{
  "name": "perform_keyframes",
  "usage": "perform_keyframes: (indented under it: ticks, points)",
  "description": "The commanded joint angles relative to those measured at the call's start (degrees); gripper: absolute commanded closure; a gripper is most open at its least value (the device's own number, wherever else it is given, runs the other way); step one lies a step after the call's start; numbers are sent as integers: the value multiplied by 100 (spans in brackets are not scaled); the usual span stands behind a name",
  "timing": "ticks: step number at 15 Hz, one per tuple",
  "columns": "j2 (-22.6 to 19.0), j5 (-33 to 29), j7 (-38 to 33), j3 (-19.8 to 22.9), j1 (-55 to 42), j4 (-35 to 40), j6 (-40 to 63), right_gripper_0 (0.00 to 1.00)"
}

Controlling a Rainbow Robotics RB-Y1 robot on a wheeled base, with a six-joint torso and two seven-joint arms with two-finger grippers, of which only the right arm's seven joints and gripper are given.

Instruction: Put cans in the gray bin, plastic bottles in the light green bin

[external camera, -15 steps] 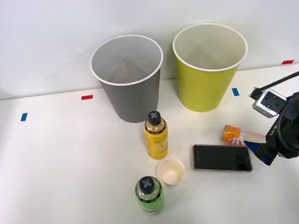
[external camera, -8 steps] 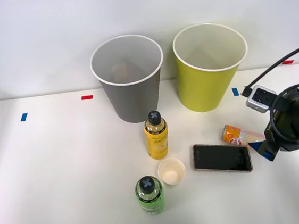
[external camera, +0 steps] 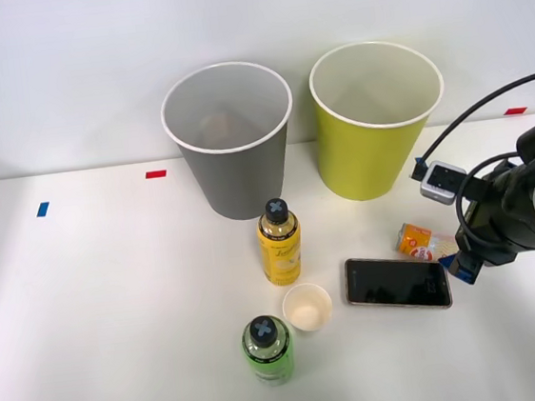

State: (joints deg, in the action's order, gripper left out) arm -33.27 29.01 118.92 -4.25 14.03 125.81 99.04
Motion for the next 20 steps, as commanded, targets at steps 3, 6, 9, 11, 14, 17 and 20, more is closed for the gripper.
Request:
perform_keyframes:
  ticks: [3, 6, 9, 11, 14, 17, 20]
  points:
    - [216, -97, 70, -85, 328, -611, -34, 0]
    - [225, -299, 79, -278, 398, -778, -175, 0]
    - [286, -317, 70, -322, 574, -1129, -184, 0]
    - [383, -361, 61, -322, 662, -1279, -201, 0]
    - [488, -396, 53, -313, 785, -1542, -271, 0]
    - [568, -440, 70, -322, 864, -1780, -386, 0]
    - [638, -502, 70, -366, 917, -1920, -412, 0]
